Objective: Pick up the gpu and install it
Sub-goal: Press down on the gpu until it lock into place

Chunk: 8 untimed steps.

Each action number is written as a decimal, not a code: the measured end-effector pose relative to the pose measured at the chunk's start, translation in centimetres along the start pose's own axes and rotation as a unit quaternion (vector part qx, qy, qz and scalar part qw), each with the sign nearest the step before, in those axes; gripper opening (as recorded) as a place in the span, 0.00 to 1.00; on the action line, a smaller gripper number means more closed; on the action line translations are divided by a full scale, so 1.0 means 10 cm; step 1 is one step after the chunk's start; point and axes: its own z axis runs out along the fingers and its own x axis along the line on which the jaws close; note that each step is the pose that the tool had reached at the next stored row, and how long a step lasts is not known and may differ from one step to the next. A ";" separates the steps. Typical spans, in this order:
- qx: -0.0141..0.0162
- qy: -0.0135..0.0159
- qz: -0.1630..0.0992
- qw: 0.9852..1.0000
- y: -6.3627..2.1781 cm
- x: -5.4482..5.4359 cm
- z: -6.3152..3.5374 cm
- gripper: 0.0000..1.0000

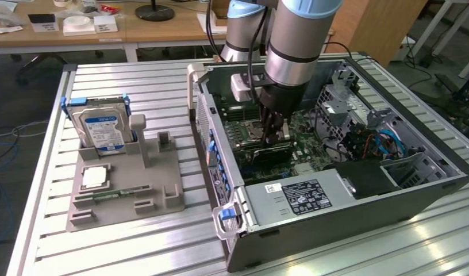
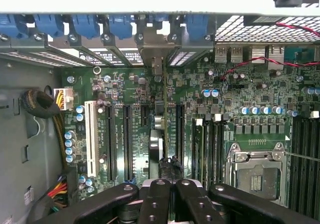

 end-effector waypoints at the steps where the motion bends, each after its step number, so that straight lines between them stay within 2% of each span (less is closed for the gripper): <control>1: 0.000 0.000 0.000 1.000 0.000 0.00 0.002 0.11; 8: 0.000 0.000 0.000 1.000 0.001 -0.01 0.020 0.11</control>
